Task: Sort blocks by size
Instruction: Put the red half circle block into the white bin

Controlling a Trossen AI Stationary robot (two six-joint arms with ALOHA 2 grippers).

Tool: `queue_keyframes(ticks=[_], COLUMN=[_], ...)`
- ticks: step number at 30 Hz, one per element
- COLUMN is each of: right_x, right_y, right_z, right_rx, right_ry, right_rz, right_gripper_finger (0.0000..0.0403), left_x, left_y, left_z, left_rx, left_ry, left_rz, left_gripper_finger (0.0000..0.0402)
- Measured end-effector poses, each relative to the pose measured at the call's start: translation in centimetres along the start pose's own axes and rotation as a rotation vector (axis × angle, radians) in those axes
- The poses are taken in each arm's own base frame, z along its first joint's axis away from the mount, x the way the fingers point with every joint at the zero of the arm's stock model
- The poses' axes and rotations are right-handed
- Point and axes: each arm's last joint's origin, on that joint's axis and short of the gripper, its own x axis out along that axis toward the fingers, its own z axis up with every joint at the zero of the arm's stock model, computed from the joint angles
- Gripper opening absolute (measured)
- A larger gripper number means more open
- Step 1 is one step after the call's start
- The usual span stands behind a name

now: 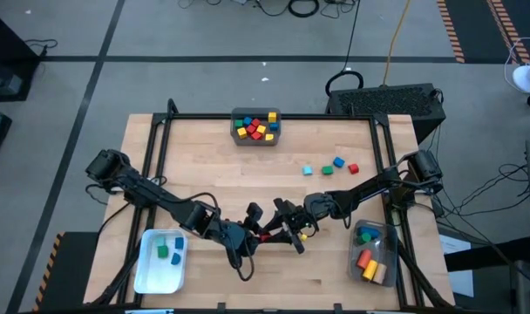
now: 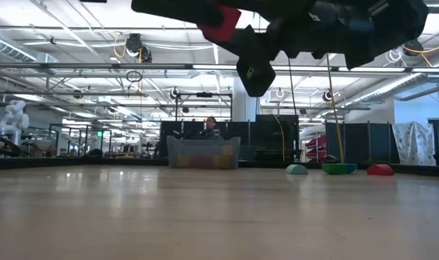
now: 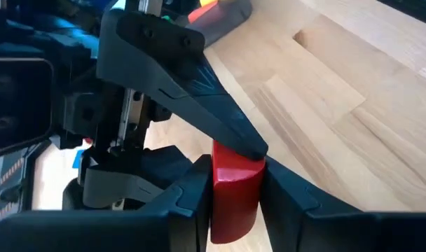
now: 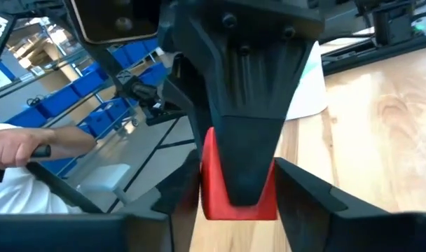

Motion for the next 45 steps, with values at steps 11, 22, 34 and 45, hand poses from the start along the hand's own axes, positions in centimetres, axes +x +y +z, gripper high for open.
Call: queue_keyframes(ticks=[11,22,34,45], right_x=[-0.3,-2.2,-3.5,-4.4], right_y=[-0.9,-4.4,-7.2,-8.9], right_z=[0.3,-0.2,0.2,0.9], right_rx=[-0.007,0.035,0.059,0.031], right_ry=[0.022,0.199,0.252,0.242], right_rz=[-0.048,-0.394,-0.514,-0.576], right_gripper_finger=[0.0194,0.0195,0.0196,0.0196], left_x=[-3.8,-9.2,-14.2,-16.7], left_y=[-0.8,-4.6,-10.3,-13.3], left_z=[0.2,-3.1,-3.8,-3.7], left_rx=[-0.105,-0.397,-0.550,-0.629], left_ry=[0.085,0.536,0.764,0.733], left_rz=[0.000,-0.054,-0.126,-0.115], left_gripper_finger=[0.0102,0.0103,0.0104,0.0104])
